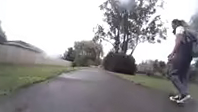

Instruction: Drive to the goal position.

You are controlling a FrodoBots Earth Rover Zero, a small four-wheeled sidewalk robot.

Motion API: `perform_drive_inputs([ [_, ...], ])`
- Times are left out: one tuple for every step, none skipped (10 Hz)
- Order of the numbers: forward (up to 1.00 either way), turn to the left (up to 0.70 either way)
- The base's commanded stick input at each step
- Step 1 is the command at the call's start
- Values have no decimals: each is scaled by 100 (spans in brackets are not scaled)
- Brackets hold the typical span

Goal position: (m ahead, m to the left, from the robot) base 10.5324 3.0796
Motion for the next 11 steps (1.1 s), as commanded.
perform_drive_inputs([
  [85, 0],
  [85, 0],
  [85, 0],
  [85, 0],
  [85, 1],
  [85, 12],
  [85, 24],
  [85, 34],
  [85, 34],
  [85, 23],
  [85, 4],
])
